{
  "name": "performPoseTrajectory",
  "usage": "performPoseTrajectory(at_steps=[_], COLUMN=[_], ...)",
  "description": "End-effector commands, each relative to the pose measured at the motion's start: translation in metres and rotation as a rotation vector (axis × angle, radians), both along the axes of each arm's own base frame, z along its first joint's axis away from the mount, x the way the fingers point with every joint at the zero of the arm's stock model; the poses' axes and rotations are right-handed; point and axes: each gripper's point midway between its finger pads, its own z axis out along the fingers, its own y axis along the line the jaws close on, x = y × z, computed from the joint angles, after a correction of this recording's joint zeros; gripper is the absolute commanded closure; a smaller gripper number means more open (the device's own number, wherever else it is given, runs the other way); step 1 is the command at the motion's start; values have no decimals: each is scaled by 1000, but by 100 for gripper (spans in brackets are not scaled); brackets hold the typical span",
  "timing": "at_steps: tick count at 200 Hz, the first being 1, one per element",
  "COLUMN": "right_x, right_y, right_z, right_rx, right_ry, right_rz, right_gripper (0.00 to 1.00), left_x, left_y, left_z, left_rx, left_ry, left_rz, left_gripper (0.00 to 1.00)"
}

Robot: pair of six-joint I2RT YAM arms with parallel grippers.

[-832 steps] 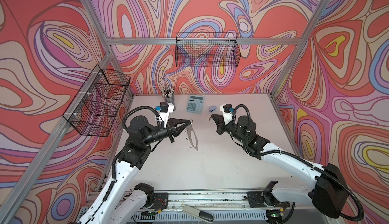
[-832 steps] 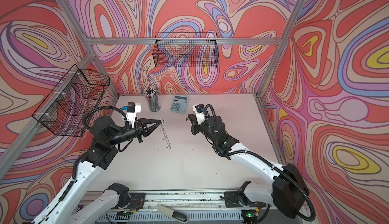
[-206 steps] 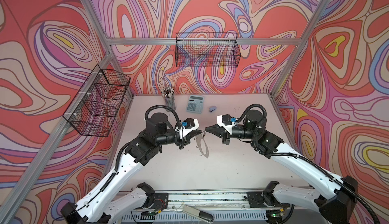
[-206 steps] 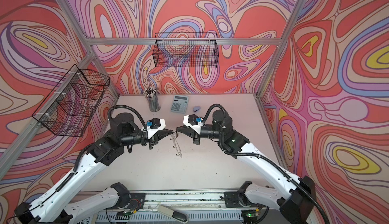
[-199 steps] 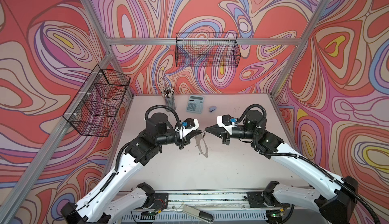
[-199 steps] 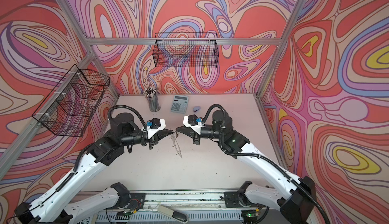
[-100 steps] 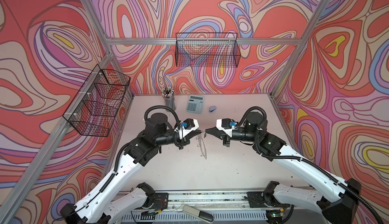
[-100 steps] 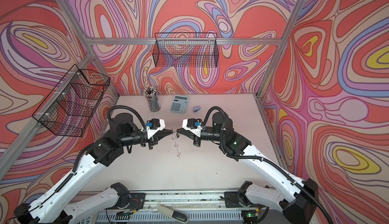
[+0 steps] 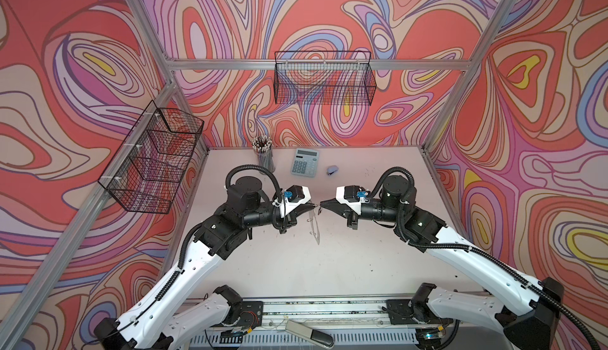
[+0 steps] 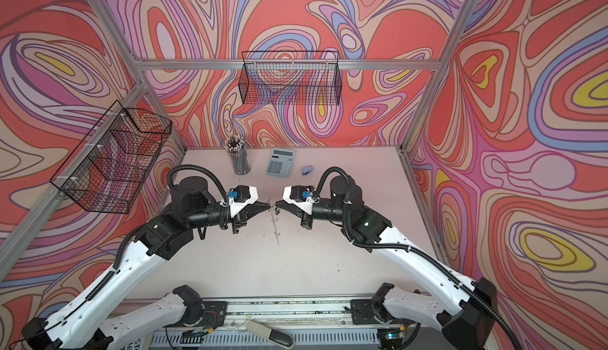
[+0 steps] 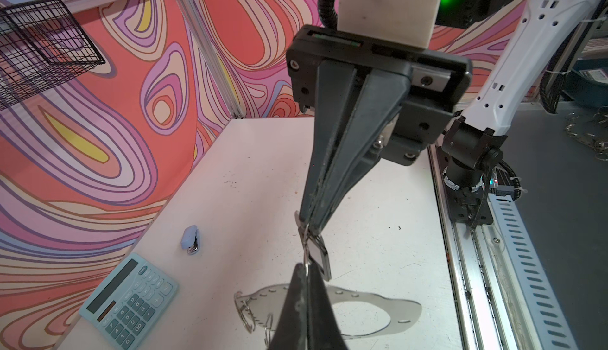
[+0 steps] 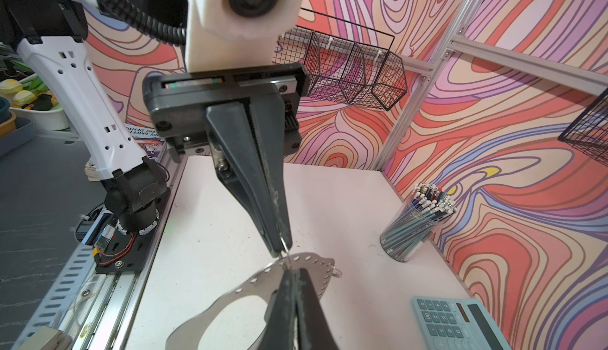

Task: Attach keys to a key ring
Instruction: Insert the key into the keyring.

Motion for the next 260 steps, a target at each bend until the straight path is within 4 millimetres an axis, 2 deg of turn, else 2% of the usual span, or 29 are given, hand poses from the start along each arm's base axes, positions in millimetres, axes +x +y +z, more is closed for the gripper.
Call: performPoseTrajectory(at_steps=[1,260], right_x=[-2,-17], right_y=[0,6], right_z=[10,-2], right_rx=[16,-28], right_ry=[-41,-8], right_rz=[0,61], right_gripper=[100,100], left_x=[-8,0], left_y=[-1,-4], left_z=[13,16], left_rx=[-18,-38], left_ry=[-39,20], left_rz=[-35,-6], left_gripper=[100,100])
